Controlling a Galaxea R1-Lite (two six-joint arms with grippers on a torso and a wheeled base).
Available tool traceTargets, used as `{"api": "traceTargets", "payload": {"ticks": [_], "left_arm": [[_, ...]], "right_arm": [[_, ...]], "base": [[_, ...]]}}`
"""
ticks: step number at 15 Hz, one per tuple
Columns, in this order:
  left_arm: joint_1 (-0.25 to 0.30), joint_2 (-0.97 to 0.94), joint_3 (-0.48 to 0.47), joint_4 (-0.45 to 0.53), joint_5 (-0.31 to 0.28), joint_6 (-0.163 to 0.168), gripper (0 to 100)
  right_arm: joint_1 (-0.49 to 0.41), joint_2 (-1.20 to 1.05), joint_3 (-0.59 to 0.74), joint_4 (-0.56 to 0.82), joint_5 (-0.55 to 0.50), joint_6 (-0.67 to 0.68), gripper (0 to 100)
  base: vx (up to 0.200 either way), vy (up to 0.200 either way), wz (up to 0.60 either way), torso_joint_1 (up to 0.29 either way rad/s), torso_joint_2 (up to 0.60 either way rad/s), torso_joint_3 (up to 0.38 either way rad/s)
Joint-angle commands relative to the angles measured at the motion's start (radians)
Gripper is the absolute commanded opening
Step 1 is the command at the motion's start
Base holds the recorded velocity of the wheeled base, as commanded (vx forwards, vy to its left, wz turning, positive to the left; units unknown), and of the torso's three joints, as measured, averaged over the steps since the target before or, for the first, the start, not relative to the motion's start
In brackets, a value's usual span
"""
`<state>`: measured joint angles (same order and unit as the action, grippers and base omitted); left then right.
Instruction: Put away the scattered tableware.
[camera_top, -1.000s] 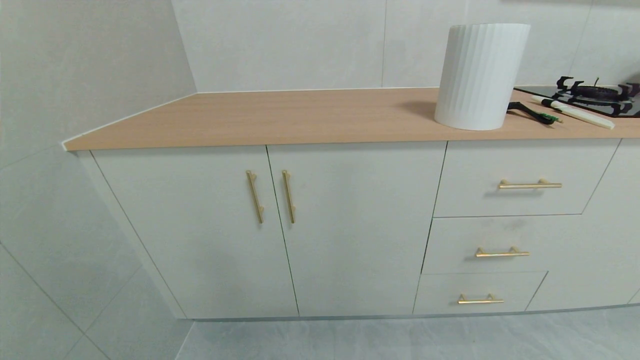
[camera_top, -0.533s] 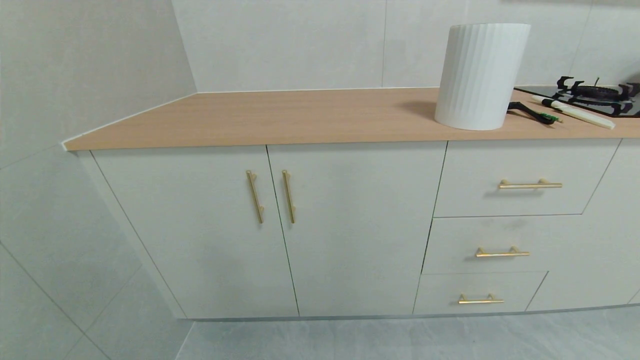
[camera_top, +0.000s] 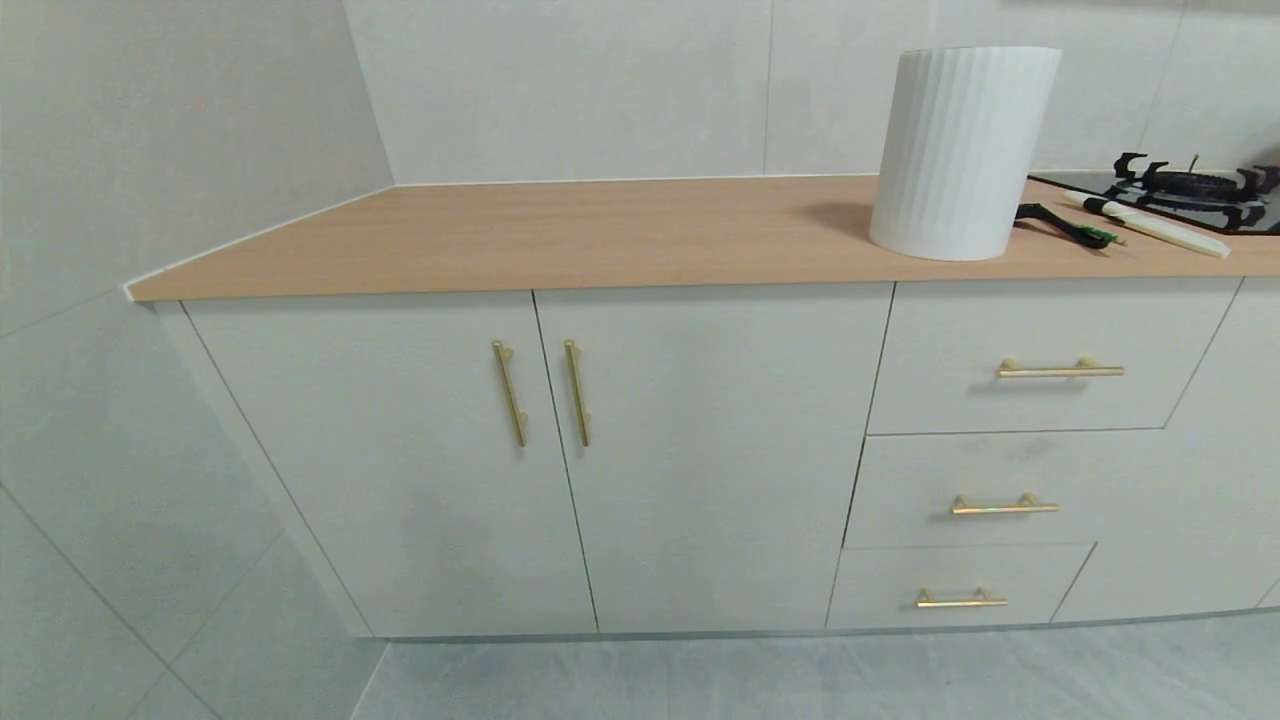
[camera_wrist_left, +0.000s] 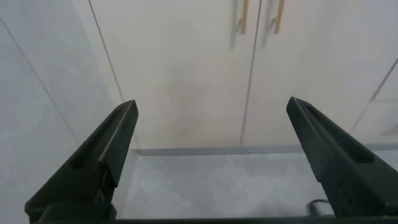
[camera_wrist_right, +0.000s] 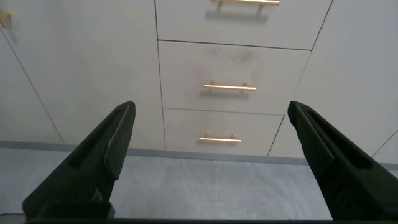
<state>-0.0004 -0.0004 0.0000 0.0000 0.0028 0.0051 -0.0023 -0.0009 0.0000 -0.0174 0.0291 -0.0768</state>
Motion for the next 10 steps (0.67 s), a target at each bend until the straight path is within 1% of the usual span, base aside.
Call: {"api": "traceTargets", "payload": {"ticks": [1,6,10], "left_arm": [[0.0,0.0,0.0,0.0,0.002,-0.007,100],[-0.001,0.0,0.0,0.0,0.002,-0.005,100],[-0.001,0.0,0.0,0.0,0.002,-0.005,100]], "right_arm": [[0.001,0.002,0.0,-0.001,-0.002,0.0,100],[0.001,0.002,0.0,-0.001,0.002,0.0,100],[-0.001,0.002,0.0,-0.001,0.002,0.0,100]], "base": [[0.0,0.0,0.0,0.0,0.0,0.0],[0.0,0.0,0.0,0.0,0.0,0.0],[0.0,-0.2,0.0,0.001,0.0,0.002]]}}
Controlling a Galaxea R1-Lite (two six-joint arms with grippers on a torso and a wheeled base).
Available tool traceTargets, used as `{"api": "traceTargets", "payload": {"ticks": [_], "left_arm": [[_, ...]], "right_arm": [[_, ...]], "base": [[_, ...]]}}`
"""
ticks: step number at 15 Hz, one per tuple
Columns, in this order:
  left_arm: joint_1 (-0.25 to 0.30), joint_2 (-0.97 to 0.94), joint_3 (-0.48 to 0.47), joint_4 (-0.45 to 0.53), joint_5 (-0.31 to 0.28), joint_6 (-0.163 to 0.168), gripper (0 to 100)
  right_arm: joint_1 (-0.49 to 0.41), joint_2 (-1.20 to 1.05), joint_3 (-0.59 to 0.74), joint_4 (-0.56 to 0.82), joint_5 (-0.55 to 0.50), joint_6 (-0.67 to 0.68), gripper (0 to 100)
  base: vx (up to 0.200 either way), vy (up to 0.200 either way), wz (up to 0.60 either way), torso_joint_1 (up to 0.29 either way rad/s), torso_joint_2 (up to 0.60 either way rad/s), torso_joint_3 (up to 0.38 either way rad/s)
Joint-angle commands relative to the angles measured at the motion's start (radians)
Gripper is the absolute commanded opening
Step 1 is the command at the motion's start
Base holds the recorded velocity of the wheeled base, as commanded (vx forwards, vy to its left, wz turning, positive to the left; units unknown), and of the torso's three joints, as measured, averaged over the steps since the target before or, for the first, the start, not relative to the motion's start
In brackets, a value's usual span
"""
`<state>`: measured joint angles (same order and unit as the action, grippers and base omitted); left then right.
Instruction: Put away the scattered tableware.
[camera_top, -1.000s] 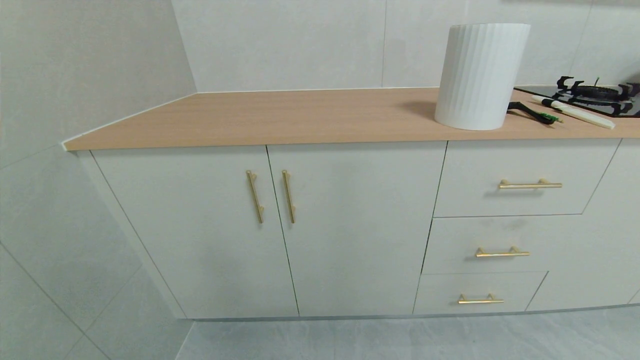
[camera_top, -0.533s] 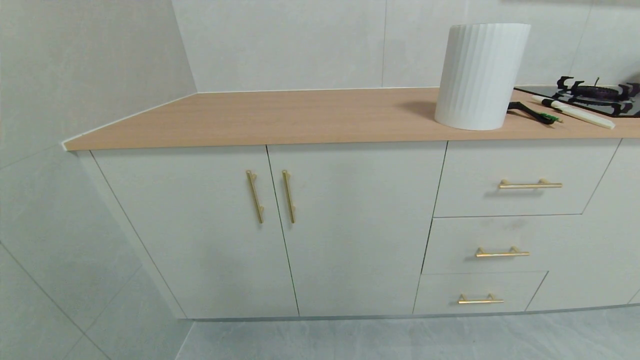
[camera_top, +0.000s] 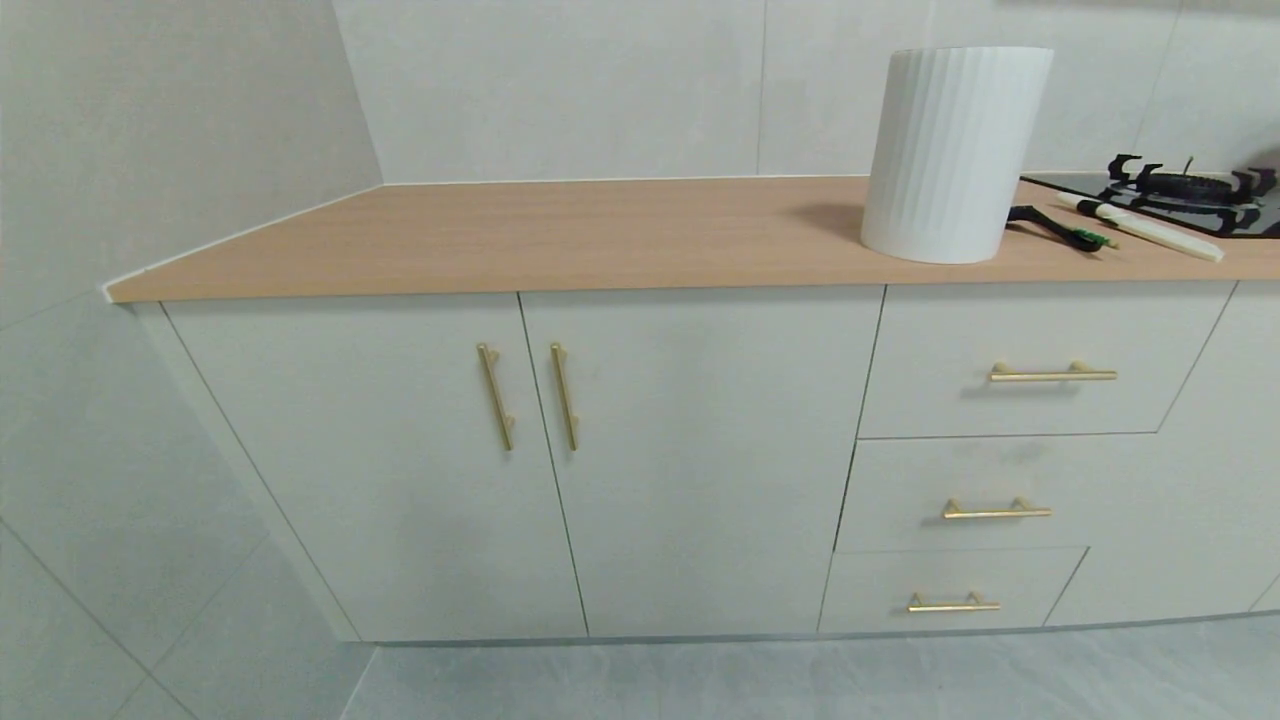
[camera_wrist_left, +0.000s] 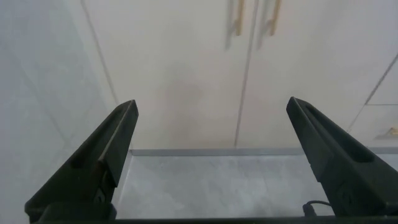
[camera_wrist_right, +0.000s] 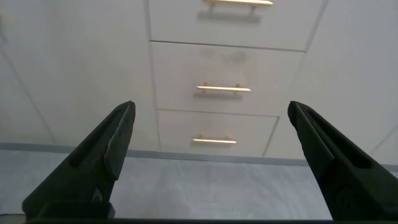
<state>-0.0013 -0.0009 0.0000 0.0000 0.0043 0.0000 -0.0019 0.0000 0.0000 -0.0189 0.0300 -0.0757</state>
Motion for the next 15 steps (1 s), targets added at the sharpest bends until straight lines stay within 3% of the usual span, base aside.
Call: {"api": "traceTargets", "payload": {"ticks": [1,9,15], "left_arm": [[0.0,0.001,0.0,0.0,0.0,0.0,100],[0.001,0.001,0.0,0.0,0.0,0.0,100],[0.001,0.001,0.0,0.0,0.0,-0.002,100]], "right_arm": [[-0.001,0.002,0.0,0.001,0.001,-0.001,100],[0.0,0.002,0.0,0.001,0.001,-0.001,100],[-0.001,0.003,0.0,0.001,0.001,-0.001,100]], "base": [[0.0,-0.2,0.0,0.002,0.0,0.002],[0.0,-0.2,0.0,0.001,0.0,0.001],[0.0,0.0,0.0,0.0,0.0,0.0]]}}
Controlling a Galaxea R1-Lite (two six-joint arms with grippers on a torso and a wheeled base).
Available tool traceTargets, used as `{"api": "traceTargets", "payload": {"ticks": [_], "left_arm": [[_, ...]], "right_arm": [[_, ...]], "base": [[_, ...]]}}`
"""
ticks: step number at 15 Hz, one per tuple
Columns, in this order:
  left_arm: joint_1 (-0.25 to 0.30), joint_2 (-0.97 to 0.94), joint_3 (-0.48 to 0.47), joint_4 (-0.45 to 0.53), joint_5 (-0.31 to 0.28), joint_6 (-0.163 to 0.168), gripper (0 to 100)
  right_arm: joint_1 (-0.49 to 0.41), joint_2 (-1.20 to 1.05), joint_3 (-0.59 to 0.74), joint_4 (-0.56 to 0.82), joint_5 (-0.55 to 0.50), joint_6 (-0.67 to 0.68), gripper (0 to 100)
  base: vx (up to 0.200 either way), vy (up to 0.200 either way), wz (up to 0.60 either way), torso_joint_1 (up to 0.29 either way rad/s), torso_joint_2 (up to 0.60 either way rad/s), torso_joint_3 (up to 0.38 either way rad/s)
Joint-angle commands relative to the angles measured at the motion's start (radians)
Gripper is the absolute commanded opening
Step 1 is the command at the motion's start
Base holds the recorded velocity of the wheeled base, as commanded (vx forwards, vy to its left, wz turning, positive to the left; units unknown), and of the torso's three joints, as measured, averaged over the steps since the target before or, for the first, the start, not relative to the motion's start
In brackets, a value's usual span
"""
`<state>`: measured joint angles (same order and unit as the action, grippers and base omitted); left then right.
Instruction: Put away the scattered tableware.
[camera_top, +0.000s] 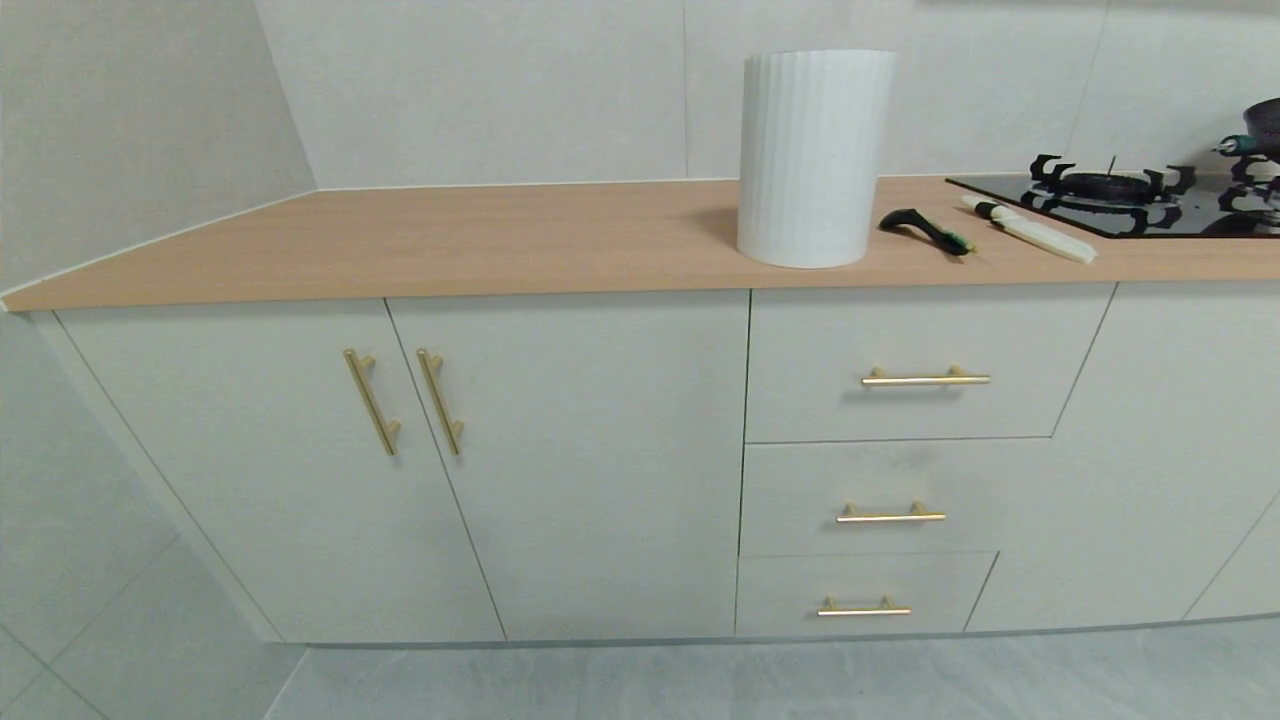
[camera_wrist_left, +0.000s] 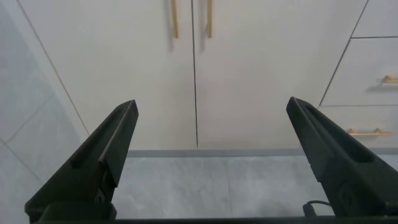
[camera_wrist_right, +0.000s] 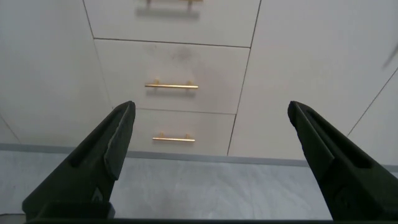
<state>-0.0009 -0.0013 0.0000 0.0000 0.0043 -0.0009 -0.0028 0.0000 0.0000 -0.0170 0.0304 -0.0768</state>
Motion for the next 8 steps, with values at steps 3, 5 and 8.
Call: {"api": "traceTargets", "payload": {"ticks": [3,5,8], "left_arm": [[-0.001,0.001,0.0,0.0,0.0,-0.001,100],[-0.001,0.001,0.0,0.0,0.0,-0.001,100],[0.001,0.001,0.0,0.0,0.0,-0.001,100]], "right_arm": [[0.0,0.003,0.0,-0.001,-0.001,-0.003,100],[0.0,0.002,0.0,-0.001,0.0,-0.004,100],[0.001,0.0,0.0,-0.001,0.0,-0.011,100]], "base": [[0.0,0.0,0.0,0.0,0.0,0.0],[0.0,0.0,0.0,0.0,0.0,0.0],[0.0,0.0,0.0,0.0,0.0,0.0]]}}
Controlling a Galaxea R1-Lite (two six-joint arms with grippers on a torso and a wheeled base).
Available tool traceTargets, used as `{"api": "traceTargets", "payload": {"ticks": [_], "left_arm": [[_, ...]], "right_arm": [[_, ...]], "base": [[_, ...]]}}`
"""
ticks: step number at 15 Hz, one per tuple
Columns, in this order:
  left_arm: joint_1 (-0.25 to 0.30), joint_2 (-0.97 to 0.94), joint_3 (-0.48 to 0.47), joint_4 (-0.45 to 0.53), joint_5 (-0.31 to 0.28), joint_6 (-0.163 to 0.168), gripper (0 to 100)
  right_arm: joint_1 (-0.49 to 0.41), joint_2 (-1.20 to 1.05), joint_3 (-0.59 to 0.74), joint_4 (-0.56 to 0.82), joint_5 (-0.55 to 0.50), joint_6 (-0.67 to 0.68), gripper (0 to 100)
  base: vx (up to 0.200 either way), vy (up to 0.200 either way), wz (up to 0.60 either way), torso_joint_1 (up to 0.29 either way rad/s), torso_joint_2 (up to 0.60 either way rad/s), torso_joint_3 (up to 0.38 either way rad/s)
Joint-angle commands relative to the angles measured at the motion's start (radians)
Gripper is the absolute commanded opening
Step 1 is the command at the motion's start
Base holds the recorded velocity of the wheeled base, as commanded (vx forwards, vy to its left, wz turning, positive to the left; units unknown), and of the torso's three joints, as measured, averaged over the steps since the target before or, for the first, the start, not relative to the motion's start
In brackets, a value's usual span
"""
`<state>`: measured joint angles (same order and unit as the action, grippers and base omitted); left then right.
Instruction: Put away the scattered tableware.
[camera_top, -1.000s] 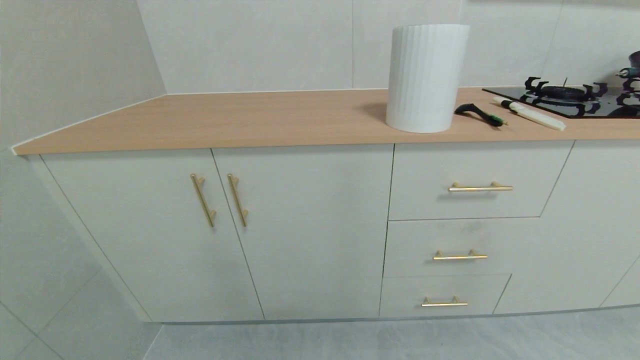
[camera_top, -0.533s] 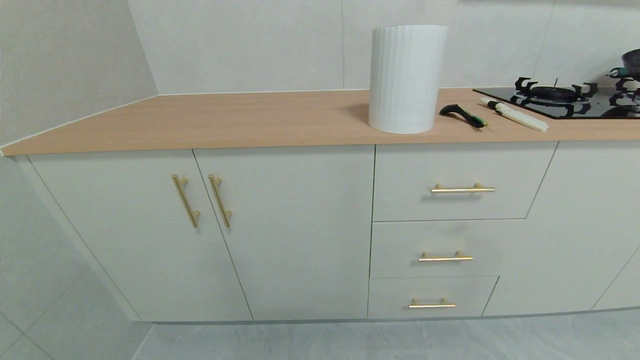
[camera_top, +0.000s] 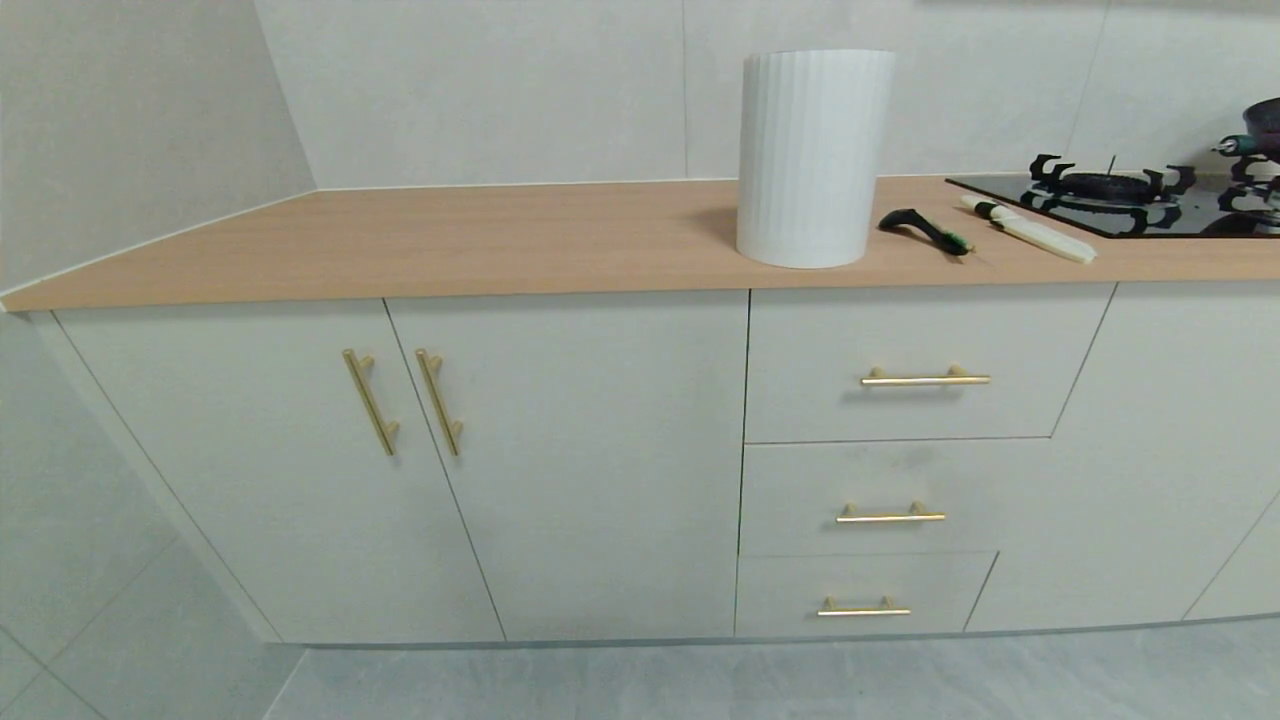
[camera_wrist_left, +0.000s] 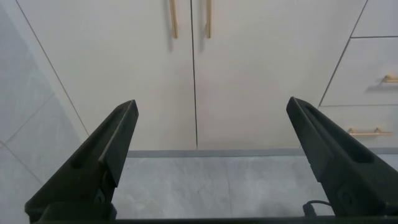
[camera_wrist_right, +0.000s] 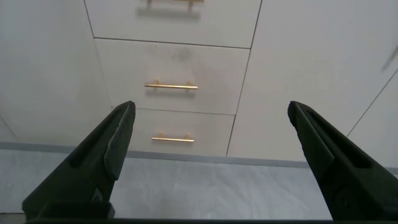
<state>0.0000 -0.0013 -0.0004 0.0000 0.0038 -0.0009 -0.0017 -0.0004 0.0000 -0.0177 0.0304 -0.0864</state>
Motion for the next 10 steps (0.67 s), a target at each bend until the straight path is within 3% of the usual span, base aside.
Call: {"api": "traceTargets", "payload": {"ticks": [1,4,8,10], "left_arm": [[0.0,0.001,0.0,0.0,0.001,-0.001,100],[0.0,0.001,0.0,0.0,0.001,-0.001,100],[-0.002,0.001,0.0,0.0,0.001,-0.001,100],[0.0,0.001,0.0,0.0,0.001,-0.001,100]], "right_arm": [[-0.001,0.002,0.0,-0.002,0.002,-0.023,100],[0.035,0.122,-0.152,0.008,0.063,-0.01,100],[0.069,0.501,-0.233,0.001,0.178,-0.012,100],[0.085,0.789,-0.348,-0.002,0.206,-0.009,100]], "base": [[0.0,0.0,0.0,0.0,0.0,0.0],[0.0,0.0,0.0,0.0,0.0,0.0],[0.0,0.0,0.0,0.0,0.0,0.0],[0.0,0.0,0.0,0.0,0.0,0.0]]}}
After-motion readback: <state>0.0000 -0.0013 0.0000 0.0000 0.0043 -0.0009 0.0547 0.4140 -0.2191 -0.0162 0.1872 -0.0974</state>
